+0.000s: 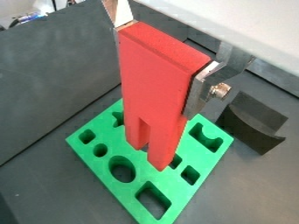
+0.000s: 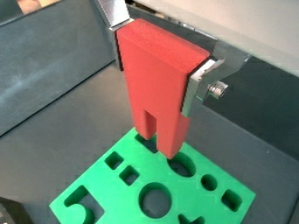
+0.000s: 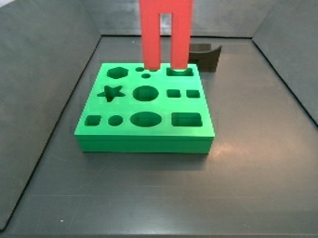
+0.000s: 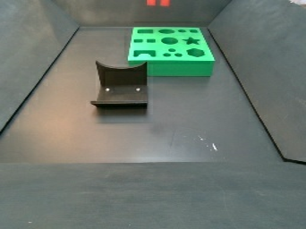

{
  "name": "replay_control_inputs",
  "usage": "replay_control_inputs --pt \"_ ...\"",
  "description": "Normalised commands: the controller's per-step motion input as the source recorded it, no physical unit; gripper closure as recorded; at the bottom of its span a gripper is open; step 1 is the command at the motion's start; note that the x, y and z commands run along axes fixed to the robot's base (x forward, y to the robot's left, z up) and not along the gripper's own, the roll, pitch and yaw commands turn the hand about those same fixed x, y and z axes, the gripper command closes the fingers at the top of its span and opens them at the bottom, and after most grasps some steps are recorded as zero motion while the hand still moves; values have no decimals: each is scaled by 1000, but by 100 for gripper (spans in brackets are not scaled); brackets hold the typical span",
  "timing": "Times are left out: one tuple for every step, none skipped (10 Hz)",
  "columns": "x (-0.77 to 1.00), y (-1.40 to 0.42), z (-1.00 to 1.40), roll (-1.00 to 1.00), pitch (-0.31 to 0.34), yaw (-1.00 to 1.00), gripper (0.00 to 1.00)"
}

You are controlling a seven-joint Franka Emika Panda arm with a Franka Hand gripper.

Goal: Insert the double-square object.

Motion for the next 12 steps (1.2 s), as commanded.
replay_control_inputs --pt "517 120 -377 176 267 0 100" --pt "483 154 -377 7 406 0 100" --pt "509 183 -343 0 419 0 100" --pt "469 220 -320 31 359 46 100" --pt "686 311 -277 31 254 91 100" --pt "700 309 -263 76 207 63 100" --pt "451 277 -260 143 96 157 100" --pt "297 243 -283 186 30 234 100" --pt "354 166 -363 106 0 231 100" --pt "483 3 -366 0 0 6 100" --pt "429 0 -311 0 0 -26 100" --pt "289 6 -291 0 0 -14 100"
